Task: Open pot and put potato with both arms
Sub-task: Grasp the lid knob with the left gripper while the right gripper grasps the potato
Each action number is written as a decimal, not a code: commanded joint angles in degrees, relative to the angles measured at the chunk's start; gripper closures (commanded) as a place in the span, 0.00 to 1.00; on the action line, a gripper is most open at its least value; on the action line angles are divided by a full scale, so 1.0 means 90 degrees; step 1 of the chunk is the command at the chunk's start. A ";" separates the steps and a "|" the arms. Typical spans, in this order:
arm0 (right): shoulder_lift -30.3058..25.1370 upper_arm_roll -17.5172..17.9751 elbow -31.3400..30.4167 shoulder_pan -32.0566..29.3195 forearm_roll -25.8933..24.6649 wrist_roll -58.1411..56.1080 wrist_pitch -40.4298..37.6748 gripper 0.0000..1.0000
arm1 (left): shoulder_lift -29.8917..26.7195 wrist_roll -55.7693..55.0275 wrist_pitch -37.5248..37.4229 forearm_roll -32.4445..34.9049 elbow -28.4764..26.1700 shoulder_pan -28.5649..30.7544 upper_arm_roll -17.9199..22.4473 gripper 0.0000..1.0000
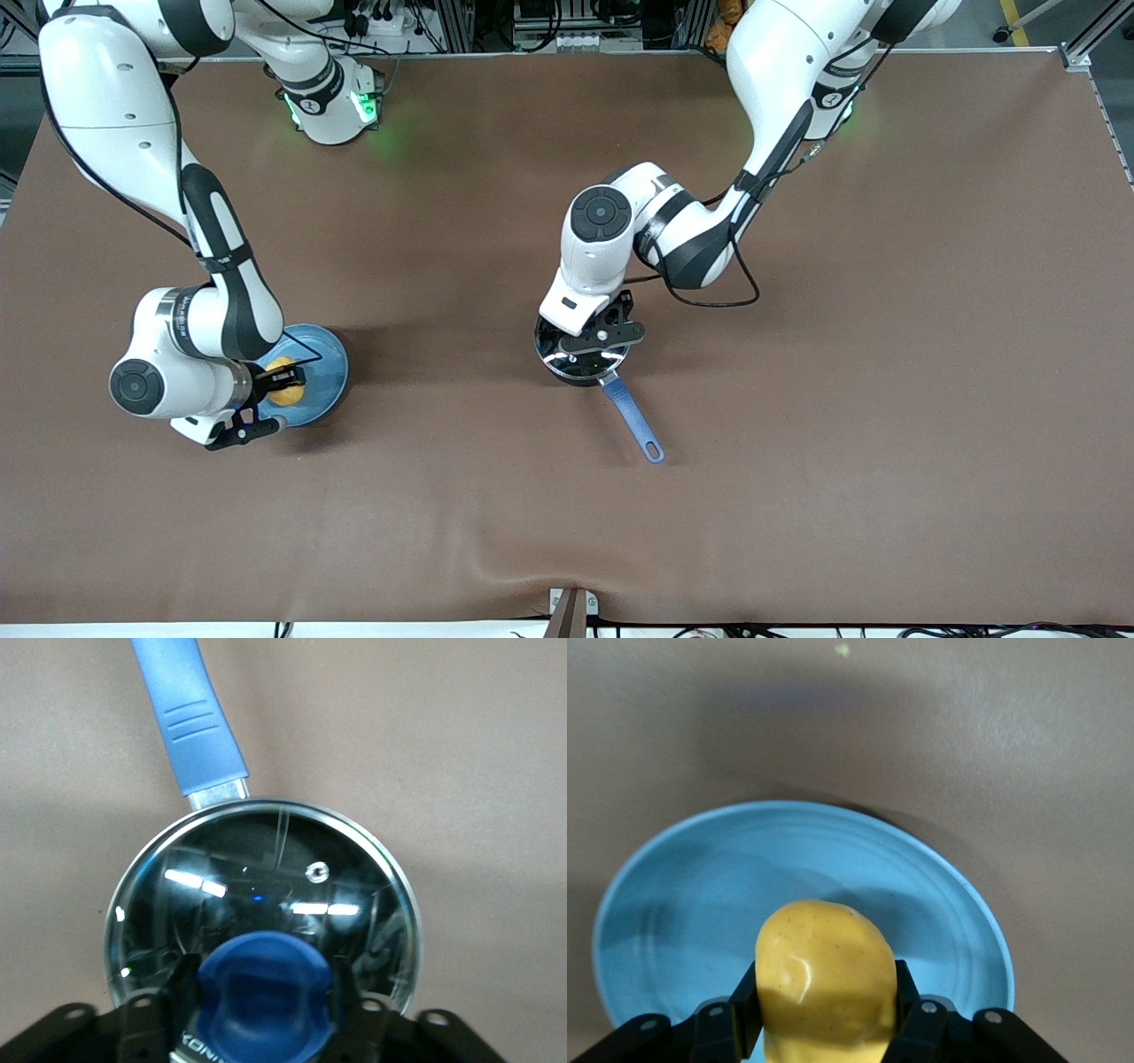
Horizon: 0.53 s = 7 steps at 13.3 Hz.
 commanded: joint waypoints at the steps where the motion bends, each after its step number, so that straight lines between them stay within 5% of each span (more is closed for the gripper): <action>1: -0.0463 0.0049 0.0752 0.0157 0.0171 0.0229 -0.1216 1.00 | 0.0043 -0.0057 -0.0005 0.0172 0.0152 -0.0002 0.0016 0.91; 2: -0.0619 0.0040 0.0967 0.0236 0.0297 0.0394 -0.1452 1.00 | 0.0005 -0.0077 -0.0005 0.0182 0.0152 -0.0002 0.0016 1.00; 7: -0.1352 0.0214 0.1155 0.0723 0.0406 0.1701 -0.1865 1.00 | -0.0444 -0.0067 -0.0229 0.0182 0.0162 0.0134 0.0016 1.00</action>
